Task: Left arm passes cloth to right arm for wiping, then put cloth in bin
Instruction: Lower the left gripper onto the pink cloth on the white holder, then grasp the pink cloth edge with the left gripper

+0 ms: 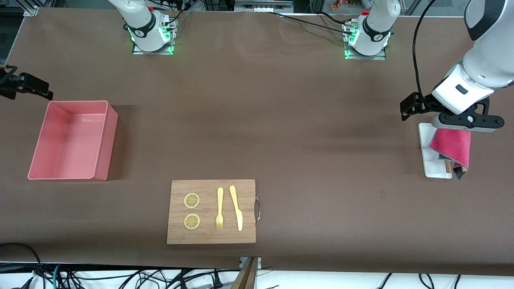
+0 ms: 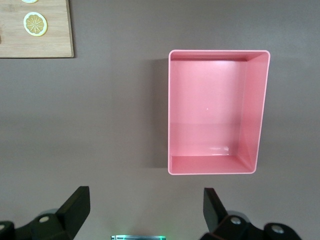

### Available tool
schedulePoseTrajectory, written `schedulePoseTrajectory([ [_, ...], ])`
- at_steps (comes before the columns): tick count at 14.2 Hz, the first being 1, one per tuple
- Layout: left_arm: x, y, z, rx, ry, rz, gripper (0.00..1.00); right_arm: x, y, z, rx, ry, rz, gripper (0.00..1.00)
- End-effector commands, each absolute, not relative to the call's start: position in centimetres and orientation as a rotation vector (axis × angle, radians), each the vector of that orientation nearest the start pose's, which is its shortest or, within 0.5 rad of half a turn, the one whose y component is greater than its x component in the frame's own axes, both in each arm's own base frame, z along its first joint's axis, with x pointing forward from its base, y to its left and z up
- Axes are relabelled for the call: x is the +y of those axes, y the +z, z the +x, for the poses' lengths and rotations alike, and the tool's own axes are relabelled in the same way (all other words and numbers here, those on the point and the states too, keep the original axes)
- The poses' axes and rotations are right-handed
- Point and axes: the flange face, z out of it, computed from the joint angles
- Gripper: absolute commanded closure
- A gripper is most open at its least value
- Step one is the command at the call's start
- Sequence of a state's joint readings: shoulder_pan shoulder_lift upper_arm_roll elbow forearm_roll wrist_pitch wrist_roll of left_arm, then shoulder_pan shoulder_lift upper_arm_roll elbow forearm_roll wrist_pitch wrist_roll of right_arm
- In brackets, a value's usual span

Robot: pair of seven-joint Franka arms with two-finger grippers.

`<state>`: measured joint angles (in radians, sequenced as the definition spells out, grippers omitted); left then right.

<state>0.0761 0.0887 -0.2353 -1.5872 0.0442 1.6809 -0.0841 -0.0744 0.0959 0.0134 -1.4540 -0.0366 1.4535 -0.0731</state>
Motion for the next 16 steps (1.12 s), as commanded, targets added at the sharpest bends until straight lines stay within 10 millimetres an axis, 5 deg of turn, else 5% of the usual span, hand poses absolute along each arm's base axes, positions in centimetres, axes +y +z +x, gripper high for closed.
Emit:
schedulePoseTrajectory([
  [1,-8.3,57.7,58.0,0.156,0.032,-3.102,0.00,-3.9,62.0,57.1,-0.019,0.138,-3.154,0.00],
  [6,-6.7,54.6,59.2,0.119,0.130,-3.092,0.00,-3.9,61.9,57.2,-0.019,0.140,-3.153,0.00],
  [11,-4.4,49.9,59.7,0.145,0.283,-2.883,0.00,-3.9,61.9,57.2,-0.019,0.138,-3.154,0.00],
  [16,-1.2,42.7,56.3,0.176,0.480,-2.702,0.00,-3.9,61.9,57.2,-0.020,0.135,-3.151,0.00],
])
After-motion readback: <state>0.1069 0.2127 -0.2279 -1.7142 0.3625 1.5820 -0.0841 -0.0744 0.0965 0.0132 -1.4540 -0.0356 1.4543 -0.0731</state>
